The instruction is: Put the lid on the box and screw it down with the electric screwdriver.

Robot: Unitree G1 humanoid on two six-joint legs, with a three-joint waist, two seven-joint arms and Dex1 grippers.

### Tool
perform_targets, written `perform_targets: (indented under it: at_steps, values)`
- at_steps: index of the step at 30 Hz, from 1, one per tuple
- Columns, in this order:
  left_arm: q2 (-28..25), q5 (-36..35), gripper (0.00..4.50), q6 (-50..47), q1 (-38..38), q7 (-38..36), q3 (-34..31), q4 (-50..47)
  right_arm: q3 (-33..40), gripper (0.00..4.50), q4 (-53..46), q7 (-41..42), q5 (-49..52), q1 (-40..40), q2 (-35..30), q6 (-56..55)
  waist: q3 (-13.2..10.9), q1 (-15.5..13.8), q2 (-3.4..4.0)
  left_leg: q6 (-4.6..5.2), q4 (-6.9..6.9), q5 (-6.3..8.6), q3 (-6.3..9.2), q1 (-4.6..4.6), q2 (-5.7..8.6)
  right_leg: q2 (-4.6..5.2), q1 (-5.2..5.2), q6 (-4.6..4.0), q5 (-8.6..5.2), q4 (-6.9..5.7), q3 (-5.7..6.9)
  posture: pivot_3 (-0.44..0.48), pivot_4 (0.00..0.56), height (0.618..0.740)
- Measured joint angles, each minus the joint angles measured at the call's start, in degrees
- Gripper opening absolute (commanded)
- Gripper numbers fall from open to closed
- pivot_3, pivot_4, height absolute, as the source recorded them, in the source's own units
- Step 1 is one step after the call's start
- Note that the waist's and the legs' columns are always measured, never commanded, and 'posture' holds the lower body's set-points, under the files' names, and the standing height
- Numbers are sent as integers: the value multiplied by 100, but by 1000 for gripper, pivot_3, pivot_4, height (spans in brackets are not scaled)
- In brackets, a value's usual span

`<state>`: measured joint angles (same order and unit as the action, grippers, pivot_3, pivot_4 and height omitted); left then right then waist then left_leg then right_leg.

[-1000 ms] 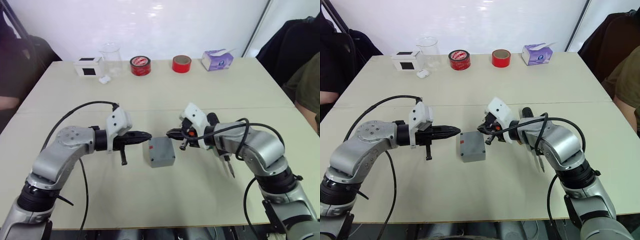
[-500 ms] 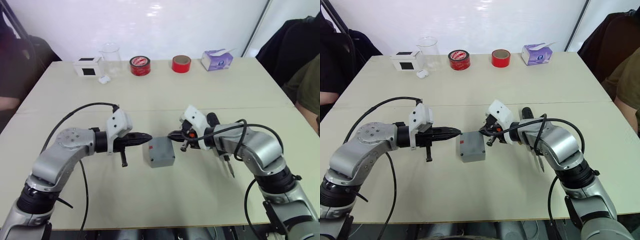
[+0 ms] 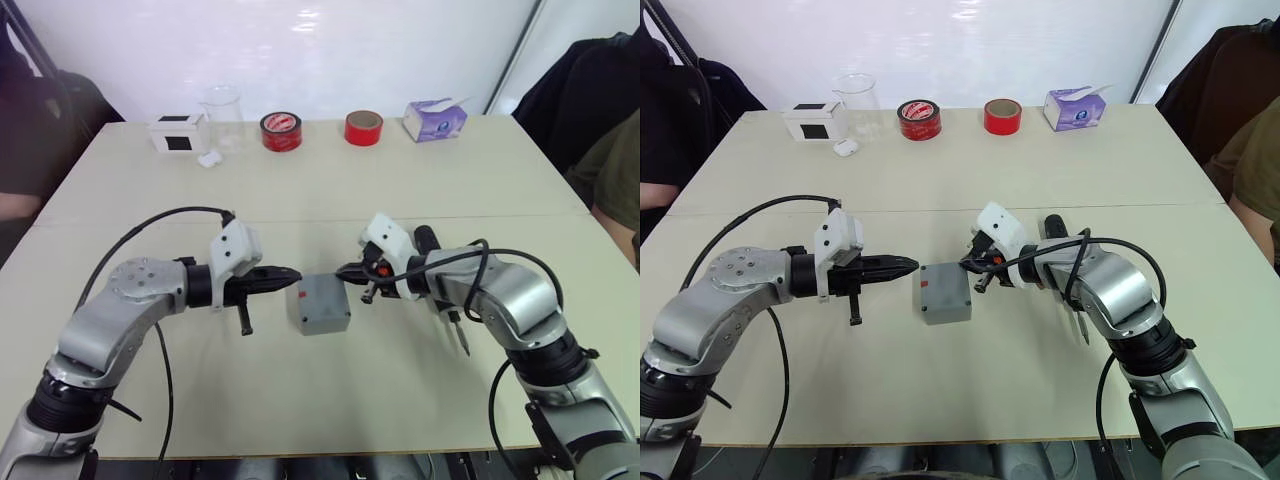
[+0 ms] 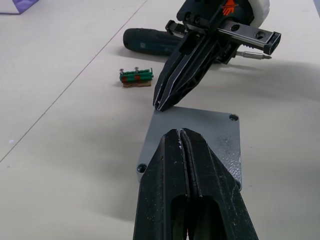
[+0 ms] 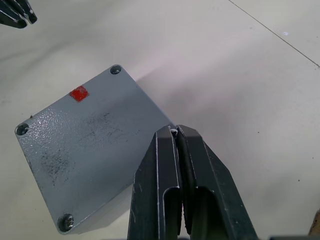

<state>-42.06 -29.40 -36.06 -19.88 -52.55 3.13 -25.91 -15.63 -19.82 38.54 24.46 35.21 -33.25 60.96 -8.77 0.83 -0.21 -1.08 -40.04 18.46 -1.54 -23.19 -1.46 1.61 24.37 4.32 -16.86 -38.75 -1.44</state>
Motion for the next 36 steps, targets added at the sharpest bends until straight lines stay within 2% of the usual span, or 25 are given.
perform_targets:
  at_steps: [4,7,10,11,14,16,17,21,27,33,36]
  values:
    - [-3,0,0,0,0,14,0,-1,-24,54,0,36,-73,0,-6,-15,0,0,0,0,0,0,0,0,0,0,0,0,0,0,0,0,150,740]
    - [-12,-1,0,1,4,14,-1,-2,-28,721,0,72,-100,1,-28,-14,0,-1,0,0,0,0,0,0,0,0,0,0,0,0,0,0,150,740]
    - [-13,-1,0,1,4,14,-1,-2,-29,1962,-2,131,-100,0,-46,-3,0,-1,0,0,0,0,0,0,0,0,0,0,0,0,0,0,150,740]
    - [-13,-2,0,1,4,14,-1,-2,-28,2243,-6,138,-99,1,-55,6,0,-1,0,0,0,0,0,0,0,0,0,0,0,0,0,0,150,740]
    - [-13,-5,0,1,3,14,0,-2,-5,3571,-44,173,-85,2,-136,66,0,-1,0,0,0,0,0,0,0,0,0,0,0,0,0,0,150,740]
    - [-13,-30,0,0,3,13,0,-5,68,4282,-102,180,-53,14,-183,185,0,-1,0,0,0,0,0,0,0,1,0,0,0,0,0,0,150,740]
    - [-12,-56,0,0,3,11,0,-10,98,4420,-143,182,-46,34,-206,238,0,-1,0,0,0,0,0,0,0,1,0,0,0,0,0,0,150,740]
    - [-12,-168,0,-13,2,-2,-1,-88,387,4420,-376,205,107,148,-453,494,-1,-4,1,0,0,0,0,-2,0,2,1,0,0,1,0,0,150,740]
    - [-101,-286,0,36,-14,-270,-25,-132,1139,4420,-270,-66,157,825,-1449,2101,-2,-5,2,0,2,0,0,-1,0,4,1,-2,-1,5,1,0,150,740]
    - [-37,-285,0,112,-163,-384,17,-111,684,4420,452,-90,169,1136,-2029,3005,-2,11,3,1,3,0,-3,-1,0,3,2,-2,-1,6,-2,0,150,740]
    - [54,-259,0,158,-231,-384,74,-106,291,4420,1049,-87,180,1443,-2060,3112,-2,22,3,1,3,1,-4,-1,0,0,4,-2,-1,7,-3,0,150,740]
